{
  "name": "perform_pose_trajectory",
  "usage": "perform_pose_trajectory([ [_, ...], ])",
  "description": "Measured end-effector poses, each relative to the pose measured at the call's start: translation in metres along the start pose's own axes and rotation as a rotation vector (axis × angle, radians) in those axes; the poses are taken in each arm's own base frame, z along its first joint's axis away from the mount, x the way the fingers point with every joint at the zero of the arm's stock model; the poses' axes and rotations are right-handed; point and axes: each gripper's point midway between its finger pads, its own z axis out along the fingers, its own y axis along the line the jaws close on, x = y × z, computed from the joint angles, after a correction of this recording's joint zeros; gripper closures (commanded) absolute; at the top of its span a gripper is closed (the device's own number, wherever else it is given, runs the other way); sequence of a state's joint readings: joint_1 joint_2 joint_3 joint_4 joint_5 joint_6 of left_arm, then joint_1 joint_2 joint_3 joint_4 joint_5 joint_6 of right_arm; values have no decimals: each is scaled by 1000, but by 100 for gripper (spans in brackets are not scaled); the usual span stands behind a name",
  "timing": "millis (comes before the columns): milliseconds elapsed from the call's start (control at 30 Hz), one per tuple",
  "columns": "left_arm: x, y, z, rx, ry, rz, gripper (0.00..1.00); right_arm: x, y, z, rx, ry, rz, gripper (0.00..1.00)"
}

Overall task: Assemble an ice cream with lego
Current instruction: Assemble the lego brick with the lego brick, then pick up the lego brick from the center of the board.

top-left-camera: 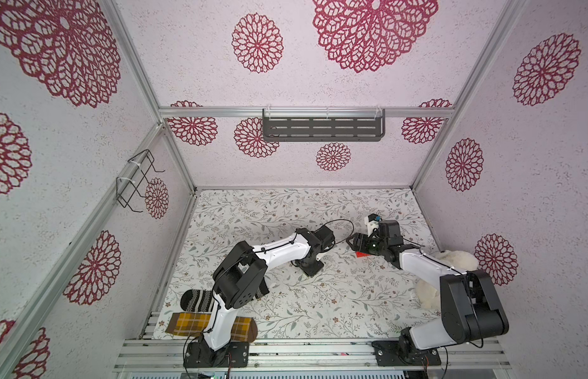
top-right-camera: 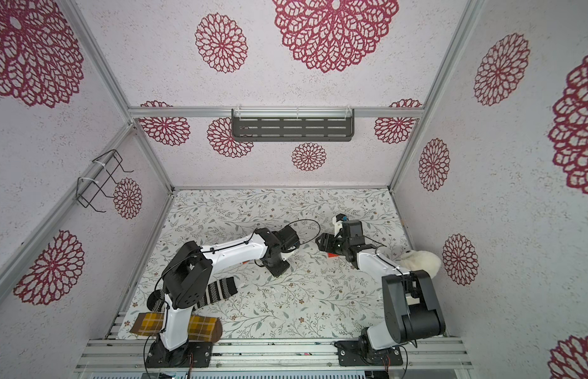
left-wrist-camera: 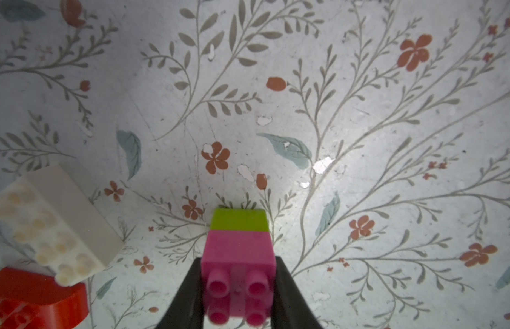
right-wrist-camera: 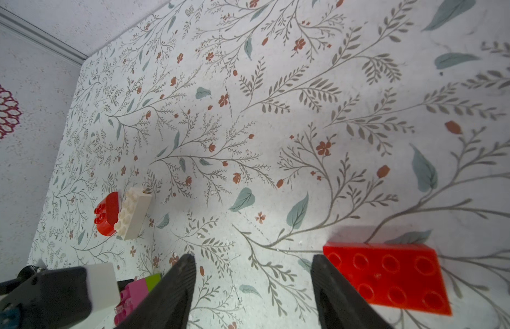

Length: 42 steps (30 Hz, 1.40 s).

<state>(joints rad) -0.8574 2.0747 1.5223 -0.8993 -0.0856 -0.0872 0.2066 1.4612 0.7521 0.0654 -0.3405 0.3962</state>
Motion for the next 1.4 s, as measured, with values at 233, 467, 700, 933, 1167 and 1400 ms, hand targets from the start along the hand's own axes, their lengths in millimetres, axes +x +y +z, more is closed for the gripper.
perform_pose_trajectory([
  [233,-7,3,-7,18,-40,-43,55,-4,1,-4,-1,-27,0,28],
  [467,-3,12,6,71,-3,-138,20,-6,0,-4,-1,-33,10,28],
  [700,-30,31,-31,95,-114,-248,14,-8,0,-5,-5,-37,10,28],
  [933,-43,91,-104,84,-272,-467,17,-8,1,-5,-10,-36,9,28],
  [1167,-17,112,-79,31,-121,-540,22,-8,2,-4,-15,-39,12,28],
  [1400,0,108,-27,17,45,-532,36,-8,2,-2,-21,-36,15,29],
])
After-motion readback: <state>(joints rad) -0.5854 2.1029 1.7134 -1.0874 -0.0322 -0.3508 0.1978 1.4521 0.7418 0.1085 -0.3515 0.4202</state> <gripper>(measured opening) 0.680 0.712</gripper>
